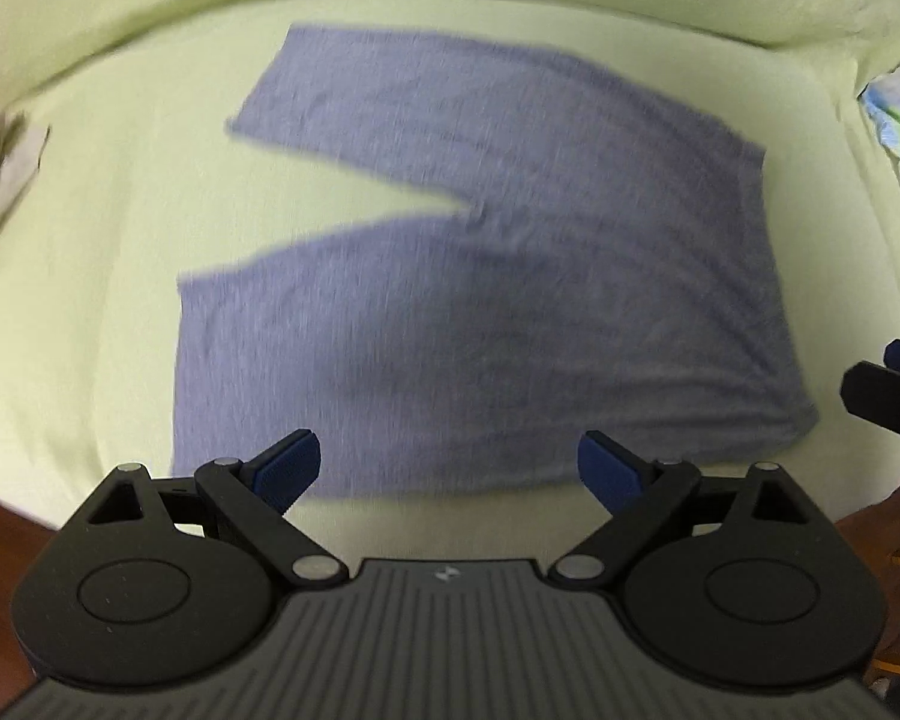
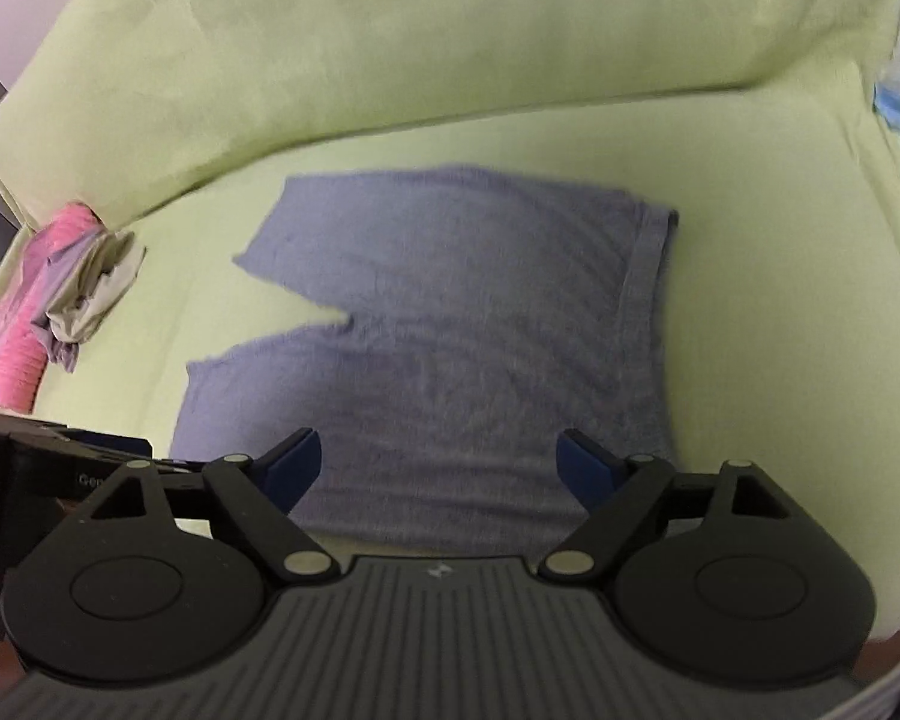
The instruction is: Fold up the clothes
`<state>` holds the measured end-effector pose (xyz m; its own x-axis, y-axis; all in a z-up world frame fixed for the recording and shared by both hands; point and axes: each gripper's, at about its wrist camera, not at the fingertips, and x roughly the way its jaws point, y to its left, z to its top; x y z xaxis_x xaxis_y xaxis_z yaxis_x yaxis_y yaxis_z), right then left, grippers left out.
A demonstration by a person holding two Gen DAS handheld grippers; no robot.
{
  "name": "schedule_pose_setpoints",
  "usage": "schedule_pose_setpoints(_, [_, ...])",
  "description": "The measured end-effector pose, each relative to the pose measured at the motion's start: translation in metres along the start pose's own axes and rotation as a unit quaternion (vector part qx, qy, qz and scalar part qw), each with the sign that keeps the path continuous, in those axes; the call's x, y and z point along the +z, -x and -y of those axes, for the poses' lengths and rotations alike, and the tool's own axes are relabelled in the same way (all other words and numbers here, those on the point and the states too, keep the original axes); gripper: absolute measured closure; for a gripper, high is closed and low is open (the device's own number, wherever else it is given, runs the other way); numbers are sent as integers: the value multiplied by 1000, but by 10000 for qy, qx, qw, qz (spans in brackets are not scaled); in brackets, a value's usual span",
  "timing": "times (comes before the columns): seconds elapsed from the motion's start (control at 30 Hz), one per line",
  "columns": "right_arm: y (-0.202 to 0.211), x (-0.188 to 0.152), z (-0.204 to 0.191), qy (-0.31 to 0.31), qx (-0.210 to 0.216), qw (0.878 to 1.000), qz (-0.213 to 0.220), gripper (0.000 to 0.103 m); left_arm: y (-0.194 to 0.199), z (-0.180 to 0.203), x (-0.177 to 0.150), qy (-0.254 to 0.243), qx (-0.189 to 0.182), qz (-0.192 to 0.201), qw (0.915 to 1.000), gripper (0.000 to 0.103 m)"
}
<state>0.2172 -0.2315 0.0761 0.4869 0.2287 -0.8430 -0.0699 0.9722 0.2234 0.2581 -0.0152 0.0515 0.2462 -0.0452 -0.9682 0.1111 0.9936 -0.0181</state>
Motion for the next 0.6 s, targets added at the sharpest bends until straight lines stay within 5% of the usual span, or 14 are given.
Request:
schedule_pose_setpoints(0.27, [-8, 41, 26, -204, 136, 9966, 789, 19, -7, -5, 50, -548, 57, 533, 9971, 9])
schedule_pose_setpoints(0.37, [-31, 54, 25, -128, 33, 9974, 713, 19, -25, -9, 68, -1039, 66, 484, 9934, 9])
schedule_pose_setpoints(0.6, [-85, 76, 9, -173, 104, 9997, -135, 14, -58, -31, 116, -1885, -622, -59, 9801, 17])
